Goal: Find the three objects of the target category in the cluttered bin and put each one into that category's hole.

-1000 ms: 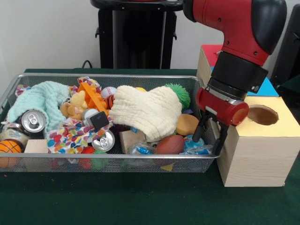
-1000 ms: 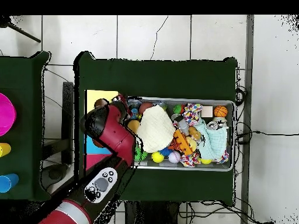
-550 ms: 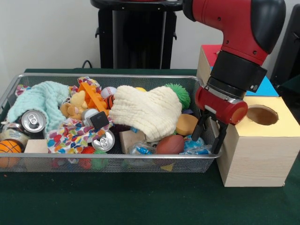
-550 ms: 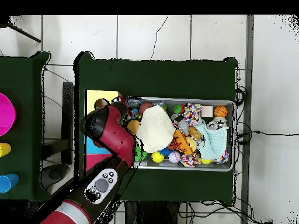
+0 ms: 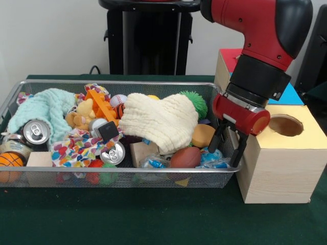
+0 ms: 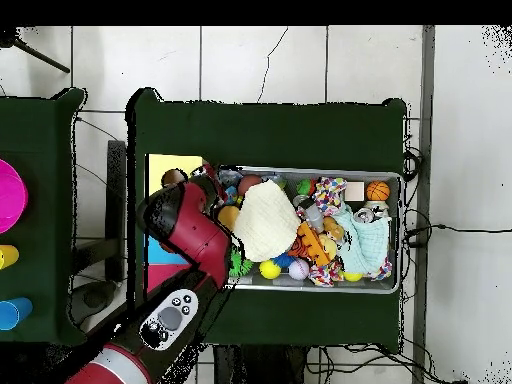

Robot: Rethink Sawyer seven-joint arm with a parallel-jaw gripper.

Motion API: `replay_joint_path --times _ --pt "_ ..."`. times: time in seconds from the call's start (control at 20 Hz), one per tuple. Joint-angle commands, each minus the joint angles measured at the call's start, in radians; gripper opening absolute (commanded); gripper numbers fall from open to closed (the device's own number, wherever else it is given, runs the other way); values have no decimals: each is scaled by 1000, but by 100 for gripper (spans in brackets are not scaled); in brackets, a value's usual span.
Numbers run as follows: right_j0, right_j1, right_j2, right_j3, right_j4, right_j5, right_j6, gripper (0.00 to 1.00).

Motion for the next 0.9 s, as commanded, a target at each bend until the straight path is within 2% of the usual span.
replay_joint_path --times 0.05,0.45,0.9 --pt "-7 104 155 25 -93 223 230 100" --pt "-46 56 244 84 -73 154 169 100" --pt "-29 79 215 63 -86 225 215 100"
